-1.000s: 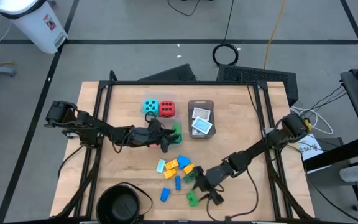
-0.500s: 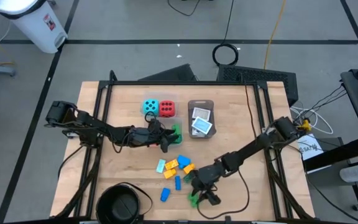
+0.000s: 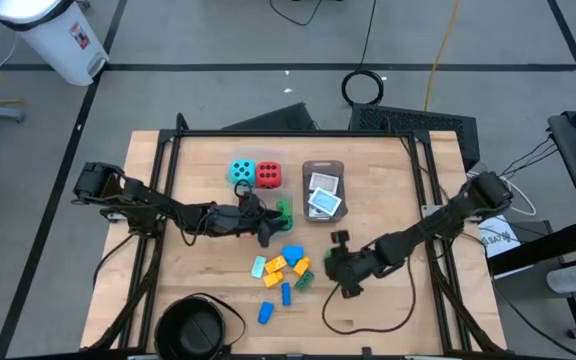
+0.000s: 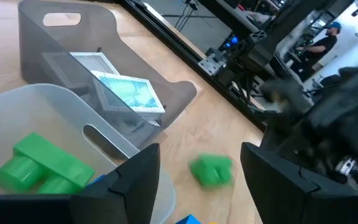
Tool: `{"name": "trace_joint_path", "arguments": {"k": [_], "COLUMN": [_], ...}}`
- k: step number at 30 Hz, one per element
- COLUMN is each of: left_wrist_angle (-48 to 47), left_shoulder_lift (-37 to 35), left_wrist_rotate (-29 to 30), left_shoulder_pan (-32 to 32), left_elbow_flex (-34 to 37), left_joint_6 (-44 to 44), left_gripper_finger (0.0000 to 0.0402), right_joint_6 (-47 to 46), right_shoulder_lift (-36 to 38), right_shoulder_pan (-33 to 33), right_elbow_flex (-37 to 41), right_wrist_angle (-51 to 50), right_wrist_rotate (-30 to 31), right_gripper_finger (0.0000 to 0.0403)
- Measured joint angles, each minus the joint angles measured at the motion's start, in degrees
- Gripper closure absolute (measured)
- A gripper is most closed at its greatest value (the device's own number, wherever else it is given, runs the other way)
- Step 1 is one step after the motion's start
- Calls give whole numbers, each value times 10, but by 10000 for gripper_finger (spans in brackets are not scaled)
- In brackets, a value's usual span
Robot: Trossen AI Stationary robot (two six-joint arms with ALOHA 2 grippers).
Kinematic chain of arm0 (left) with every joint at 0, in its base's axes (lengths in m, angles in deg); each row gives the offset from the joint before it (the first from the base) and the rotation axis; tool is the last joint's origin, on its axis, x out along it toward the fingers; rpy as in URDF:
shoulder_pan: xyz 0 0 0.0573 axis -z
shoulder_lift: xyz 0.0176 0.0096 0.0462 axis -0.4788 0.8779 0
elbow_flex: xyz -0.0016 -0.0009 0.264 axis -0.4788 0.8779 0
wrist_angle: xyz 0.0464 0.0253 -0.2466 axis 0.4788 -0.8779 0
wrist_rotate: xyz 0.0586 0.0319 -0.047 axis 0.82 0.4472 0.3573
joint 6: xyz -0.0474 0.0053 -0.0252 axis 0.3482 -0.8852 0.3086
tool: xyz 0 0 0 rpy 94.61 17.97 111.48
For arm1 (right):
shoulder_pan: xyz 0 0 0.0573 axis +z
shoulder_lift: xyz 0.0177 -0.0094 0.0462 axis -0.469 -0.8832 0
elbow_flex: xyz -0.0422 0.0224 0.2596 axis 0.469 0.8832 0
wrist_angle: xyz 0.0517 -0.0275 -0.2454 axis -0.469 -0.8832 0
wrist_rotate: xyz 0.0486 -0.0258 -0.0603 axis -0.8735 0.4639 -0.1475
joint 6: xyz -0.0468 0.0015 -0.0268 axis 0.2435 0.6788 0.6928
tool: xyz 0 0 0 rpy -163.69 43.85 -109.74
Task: Pick & Place Toys
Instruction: Put the green game piece into the bottom transparent bin
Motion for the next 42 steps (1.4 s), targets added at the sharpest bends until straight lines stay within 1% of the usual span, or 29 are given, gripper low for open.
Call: {"name": "trace_joint_path", "arguments": {"k": [2,4,7,9,14,16,19,21,23,26,28,31,35,38,42], "left_wrist_angle": [0,0,0,0,1,1,1,1,1,1,1,1,1,1,1], "left_shoulder_lift": [0,0,0,0,0,0,0,0,0,0,0,0,0,0,0], "left_wrist_rotate": [-1,-1,-1,-1,-1,-1,-1,-1,-1,-1,-1,-1,-1,-1,-1], "left_shoulder_pan": [0,0,0,0,0,0,0,0,0,0,0,0,0,0,0], "left_elbow_flex": [0,0,0,0,0,0,0,0,0,0,0,0,0,0,0], "left_joint_6": [0,1,2,3,3,3,3,2,2,2,2,2,2,2,1], "left_gripper_finger": [172,172,172,172,172,172,172,172,172,172,172,172,172,172,172], "right_joint_6": [-19,-55,-100,-130,-197,-206,-206,-206,-206,-201,-198,-177,-171,-168,-137], "right_shoulder_lift": [17,27,39,39,39,39,39,39,40,40,40,40,40,40,40], "right_shoulder_pan": [10,17,20,20,-5,-19,-40,-52,-62,-72,-76,-83,-92,-97,-98], "right_elbow_flex": [0,0,0,3,43,58,76,88,103,128,142,156,156,156,156], "right_wrist_angle": [-15,-26,-47,-69,-61,-61,-55,-42,-15,40,68,82,85,84,84], "right_wrist_rotate": [45,56,57,56,56,54,43,36,11,-47,-68,-66,-67,-67,-67], "right_gripper_finger": [286,282,267,249,180,151,120,109,105,109,117,134,168,200,254]}}
